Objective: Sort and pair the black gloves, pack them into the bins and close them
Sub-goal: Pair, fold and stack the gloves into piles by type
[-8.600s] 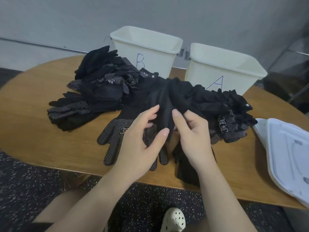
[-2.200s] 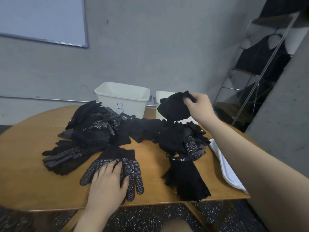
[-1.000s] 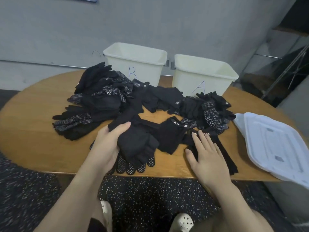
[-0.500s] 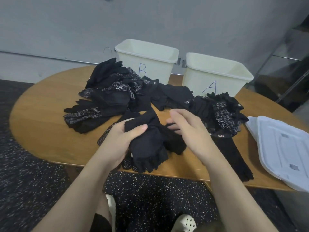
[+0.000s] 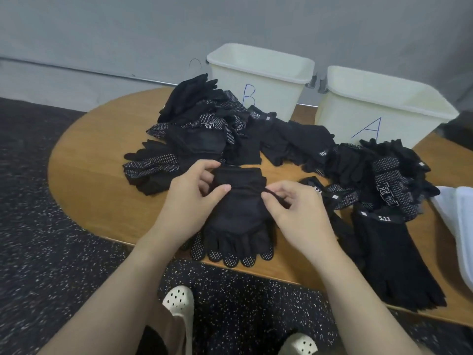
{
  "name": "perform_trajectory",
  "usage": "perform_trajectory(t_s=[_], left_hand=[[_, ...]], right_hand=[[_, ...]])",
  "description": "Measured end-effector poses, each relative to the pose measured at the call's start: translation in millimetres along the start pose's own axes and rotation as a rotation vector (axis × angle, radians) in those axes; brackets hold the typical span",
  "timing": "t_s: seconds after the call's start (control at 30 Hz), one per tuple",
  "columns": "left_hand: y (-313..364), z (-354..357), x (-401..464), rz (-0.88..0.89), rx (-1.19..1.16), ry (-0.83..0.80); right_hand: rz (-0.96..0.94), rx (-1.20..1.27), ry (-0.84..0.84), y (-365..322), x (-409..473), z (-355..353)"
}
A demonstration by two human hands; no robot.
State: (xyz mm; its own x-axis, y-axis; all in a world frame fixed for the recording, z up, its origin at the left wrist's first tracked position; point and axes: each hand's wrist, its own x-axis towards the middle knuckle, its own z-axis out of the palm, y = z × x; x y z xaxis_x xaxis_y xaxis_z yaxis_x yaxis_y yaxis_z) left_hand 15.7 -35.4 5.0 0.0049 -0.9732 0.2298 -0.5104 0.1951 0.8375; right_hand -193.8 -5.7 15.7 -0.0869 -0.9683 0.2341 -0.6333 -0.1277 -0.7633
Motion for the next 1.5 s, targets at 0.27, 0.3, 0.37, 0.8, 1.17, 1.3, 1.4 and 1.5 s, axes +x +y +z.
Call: perform_trajectory(t_s=[0.27, 0.3, 0.37, 0.8, 1.17, 1.3, 1.4, 1.5], left_hand=[[15, 27, -31, 0.459, 0.554, -0.237], [13, 32, -34, 0.440, 0.614, -0.306], [7, 37, -37, 0.405, 0.702, -0.382], [12, 26, -32, 0.380, 0.599, -0.530], [66, 49, -52, 0.617, 0.466, -0.149], [80, 69, -56, 0.360, 0.312, -0.258], [85, 82, -53, 0.192, 0.041, -0.326], [87, 90, -52, 0.143, -0.292, -0.342]], right_hand=[[-0.018, -0.251, -0.107, 8, -5, 4], [-0.025, -0.241, -0.117, 8, -6, 3], [-0.034, -0.212, -0.135, 9, -8, -1], [0.349, -0.743, 0.210, 49, -4, -77], [0.146, -0.150, 0.366, 38, 2, -77], [0.091, 0.262, 0.284, 24, -5, -78], [0.012, 0.464, 0.152, 16, -10, -75], [0.004, 0.643, 0.000, 12, -11, -76]])
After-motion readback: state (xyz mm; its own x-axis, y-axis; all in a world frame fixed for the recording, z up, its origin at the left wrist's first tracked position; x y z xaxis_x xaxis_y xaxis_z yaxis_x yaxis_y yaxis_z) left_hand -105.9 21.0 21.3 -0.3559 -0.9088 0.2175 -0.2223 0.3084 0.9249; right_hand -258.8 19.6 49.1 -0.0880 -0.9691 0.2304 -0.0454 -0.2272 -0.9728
